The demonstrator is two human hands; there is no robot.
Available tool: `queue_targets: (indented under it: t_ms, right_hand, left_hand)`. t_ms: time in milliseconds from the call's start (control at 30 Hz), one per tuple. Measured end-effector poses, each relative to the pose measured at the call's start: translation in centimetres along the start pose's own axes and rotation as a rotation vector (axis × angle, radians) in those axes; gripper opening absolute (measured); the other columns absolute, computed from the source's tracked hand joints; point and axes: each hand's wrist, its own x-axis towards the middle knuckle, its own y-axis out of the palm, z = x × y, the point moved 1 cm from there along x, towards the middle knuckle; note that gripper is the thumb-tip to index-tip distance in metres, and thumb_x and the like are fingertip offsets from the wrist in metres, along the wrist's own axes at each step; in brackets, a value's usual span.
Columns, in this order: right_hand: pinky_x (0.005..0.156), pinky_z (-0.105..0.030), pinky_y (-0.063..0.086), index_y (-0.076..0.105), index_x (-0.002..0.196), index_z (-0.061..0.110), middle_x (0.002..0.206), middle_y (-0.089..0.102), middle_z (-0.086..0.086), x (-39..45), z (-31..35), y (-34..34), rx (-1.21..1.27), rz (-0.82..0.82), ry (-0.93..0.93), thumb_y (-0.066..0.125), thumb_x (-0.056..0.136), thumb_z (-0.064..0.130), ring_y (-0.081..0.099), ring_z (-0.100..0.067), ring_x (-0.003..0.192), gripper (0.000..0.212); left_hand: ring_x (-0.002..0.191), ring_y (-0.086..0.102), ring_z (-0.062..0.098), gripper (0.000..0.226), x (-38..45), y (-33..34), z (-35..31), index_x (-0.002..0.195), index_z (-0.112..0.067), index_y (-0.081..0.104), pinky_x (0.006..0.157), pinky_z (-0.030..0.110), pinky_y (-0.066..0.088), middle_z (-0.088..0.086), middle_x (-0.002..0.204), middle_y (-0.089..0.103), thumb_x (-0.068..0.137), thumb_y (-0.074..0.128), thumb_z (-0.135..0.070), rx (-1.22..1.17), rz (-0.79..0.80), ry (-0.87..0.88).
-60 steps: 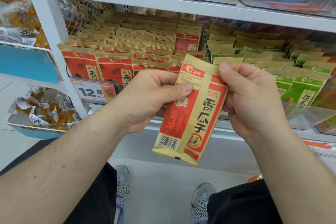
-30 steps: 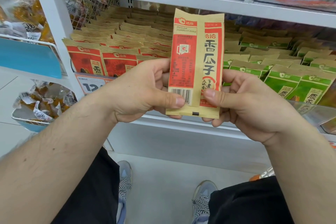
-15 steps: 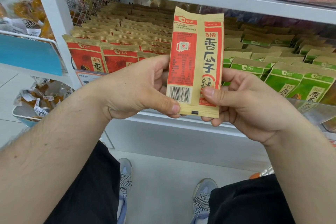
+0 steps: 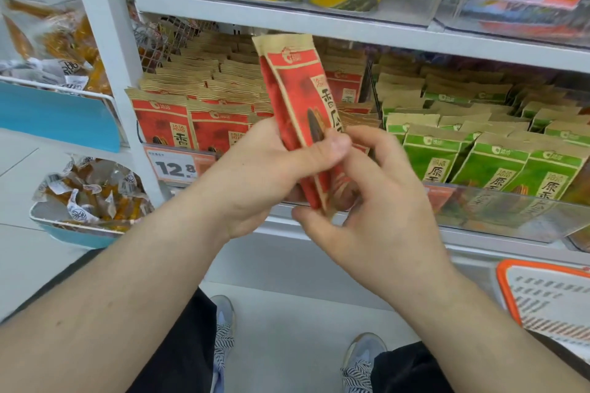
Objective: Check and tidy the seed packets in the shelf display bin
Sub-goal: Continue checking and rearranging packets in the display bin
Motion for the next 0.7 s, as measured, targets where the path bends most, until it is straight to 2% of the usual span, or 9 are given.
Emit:
queue_targets:
  t_ms: [67, 133, 200, 300, 367, 433, 533, 633, 700]
  right_hand:
    - [0.078, -0.013, 0.046, 0.066, 0.121, 0.027, 0.117, 0.052, 0.005, 0.1, -0.3, 0.0, 0.147, 0.002, 0.067, 0.071, 0.067, 0.047, 0.052, 0.003, 0.089, 0.058]
    - [0.065, -0.015, 0.046, 0.066, 0.107, 0.035, 0.107, 0.057, 0.007, 0.8, -1.1, -0.8, 0.312, -0.079, 0.219, 0.072, 0.067, 0.05, 0.052, 0.001, 0.068, 0.042]
    - [0.06, -0.019, 0.05, 0.062, 0.106, 0.033, 0.099, 0.064, 0.0, 1.5, -2.1, -1.5, 0.498, -0.022, 0.398, 0.08, 0.072, 0.046, 0.057, -0.003, 0.063, 0.041]
    - [0.074, -0.048, 0.06, 0.071, 0.097, 0.013, 0.089, 0.074, -0.011, 1.6, -3.1, -1.7, 0.63, 0.171, 0.493, 0.07, 0.077, 0.047, 0.072, -0.024, 0.078, 0.039]
    - [0.075, -0.056, 0.058, 0.072, 0.091, 0.007, 0.085, 0.075, -0.011, 1.3, -3.3, -1.7, 0.661, 0.223, 0.496, 0.065, 0.075, 0.045, 0.073, -0.03, 0.079, 0.042]
    - [0.067, -0.044, 0.06, 0.072, 0.089, 0.004, 0.078, 0.074, -0.009, 1.3, -3.6, -1.9, 0.706, 0.234, 0.469, 0.07, 0.081, 0.036, 0.072, -0.023, 0.071, 0.034]
    - [0.046, -0.014, 0.042, 0.07, 0.084, 0.003, 0.058, 0.065, 0.004, 1.7, -3.9, -2.7, 0.832, 0.219, 0.452, 0.075, 0.078, 0.006, 0.053, -0.003, 0.045, 0.008]
    - [0.058, -0.033, 0.043, 0.073, 0.081, 0.014, 0.074, 0.066, -0.012, 1.6, -5.0, -3.5, 0.973, 0.278, 0.438, 0.084, 0.066, 0.022, 0.052, -0.025, 0.059, 0.02]
    - [0.049, -0.026, 0.042, 0.073, 0.081, 0.013, 0.073, 0.067, -0.012, 1.6, -4.8, -4.2, 1.089, 0.317, 0.395, 0.083, 0.068, 0.028, 0.053, -0.022, 0.051, 0.022]
  left_hand:
    - [0.087, 0.07, 0.03, 0.025, 0.4, -0.8, 0.9, 0.103, -0.009, 0.069, 0.075, 0.044, 0.059, 0.014, 0.098, 0.072, 0.078, 0.071, -0.01, -0.12, 0.011, -0.067]
    - [0.097, 0.069, 0.03, 0.033, 0.7, -1.4, 1.6, 0.109, -0.011, 0.068, 0.083, 0.046, 0.057, 0.014, 0.108, 0.072, 0.076, 0.064, -0.006, -0.177, 0.108, -0.147]
    - [0.105, 0.066, 0.033, 0.044, 0.8, -2.0, 2.1, 0.117, -0.009, 0.065, 0.094, 0.053, 0.052, 0.017, 0.115, 0.069, 0.074, 0.07, -0.005, -0.176, 0.234, -0.191]
    - [0.107, 0.065, 0.036, 0.064, 0.8, -2.2, 2.4, 0.125, -0.005, 0.06, 0.095, 0.054, 0.051, 0.02, 0.118, 0.066, 0.067, 0.086, -0.017, -0.181, 0.372, -0.221]
    - [0.11, 0.063, 0.038, 0.07, 0.8, -2.1, 2.4, 0.127, -0.005, 0.059, 0.096, 0.055, 0.05, 0.022, 0.121, 0.064, 0.065, 0.088, -0.022, -0.172, 0.375, -0.239]
    - [0.112, 0.062, 0.038, 0.07, 0.7, -2.1, 2.3, 0.129, -0.006, 0.057, 0.096, 0.056, 0.05, 0.022, 0.124, 0.063, 0.066, 0.087, -0.017, -0.118, 0.38, -0.239]
    - [0.111, 0.066, 0.031, 0.053, 0.4, -1.9, 1.7, 0.125, -0.015, 0.056, 0.095, 0.054, 0.052, 0.012, 0.12, 0.068, 0.076, 0.07, 0.0, 0.114, 0.396, -0.215]
    - [0.111, 0.066, 0.019, 0.051, -0.2, -1.0, 0.9, 0.123, -0.022, 0.053, 0.097, 0.044, 0.052, 0.002, 0.119, 0.07, 0.08, 0.068, 0.0, 0.307, 0.445, -0.217]
    - [0.111, 0.066, 0.017, 0.046, -0.6, -0.5, -0.1, 0.125, -0.021, 0.053, 0.097, 0.041, 0.053, 0.001, 0.12, 0.069, 0.083, 0.07, -0.007, 0.368, 0.471, -0.199]
